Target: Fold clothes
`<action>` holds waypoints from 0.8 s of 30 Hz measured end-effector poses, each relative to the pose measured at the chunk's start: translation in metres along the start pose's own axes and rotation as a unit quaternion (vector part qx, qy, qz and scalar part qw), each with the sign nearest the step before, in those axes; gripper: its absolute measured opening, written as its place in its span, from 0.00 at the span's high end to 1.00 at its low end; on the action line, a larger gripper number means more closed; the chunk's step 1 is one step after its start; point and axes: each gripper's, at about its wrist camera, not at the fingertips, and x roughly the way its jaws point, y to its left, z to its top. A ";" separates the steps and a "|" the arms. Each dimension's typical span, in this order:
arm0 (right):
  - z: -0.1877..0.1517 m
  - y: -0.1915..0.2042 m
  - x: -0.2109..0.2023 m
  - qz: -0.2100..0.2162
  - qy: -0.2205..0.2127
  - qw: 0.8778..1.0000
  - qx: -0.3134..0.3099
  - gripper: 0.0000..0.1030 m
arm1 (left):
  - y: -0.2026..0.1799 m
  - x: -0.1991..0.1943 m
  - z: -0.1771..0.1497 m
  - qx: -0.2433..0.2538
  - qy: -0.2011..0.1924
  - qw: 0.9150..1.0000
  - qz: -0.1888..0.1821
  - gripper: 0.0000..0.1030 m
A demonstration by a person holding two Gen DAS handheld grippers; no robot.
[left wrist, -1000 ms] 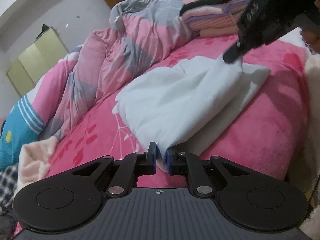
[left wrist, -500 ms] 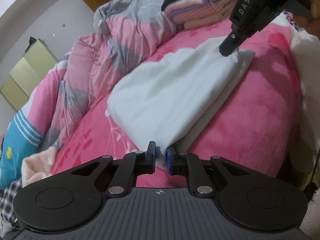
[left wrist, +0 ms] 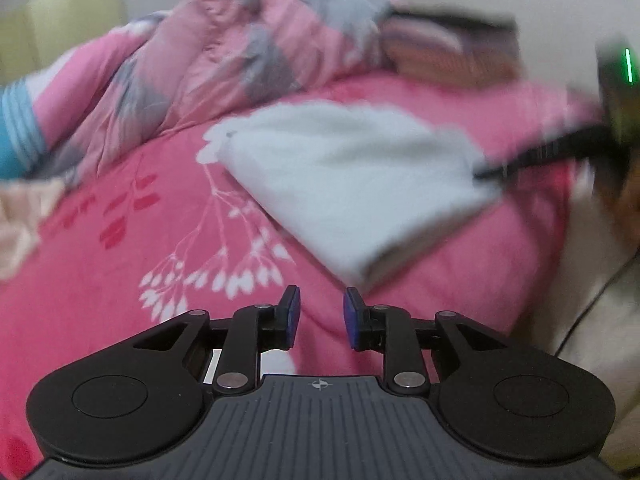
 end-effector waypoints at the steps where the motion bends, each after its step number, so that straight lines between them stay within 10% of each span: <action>1: 0.000 0.000 0.000 0.000 0.000 1.000 -0.001 0.99 | 0.008 -0.005 0.005 -0.024 -0.012 1.000 -0.009 0.75; 11: 0.001 -0.001 -0.010 0.001 0.000 1.000 0.002 0.93 | -0.025 0.050 0.032 0.025 -0.040 0.997 -0.060 0.74; 15: 0.017 -0.013 -0.031 0.028 -0.021 0.999 0.032 0.62 | -0.034 0.074 0.025 0.036 -0.022 0.996 -0.074 0.74; 24: 0.099 -0.043 0.024 0.031 -0.029 0.998 0.047 0.61 | -0.021 0.077 0.015 -0.011 -0.036 0.994 -0.100 0.74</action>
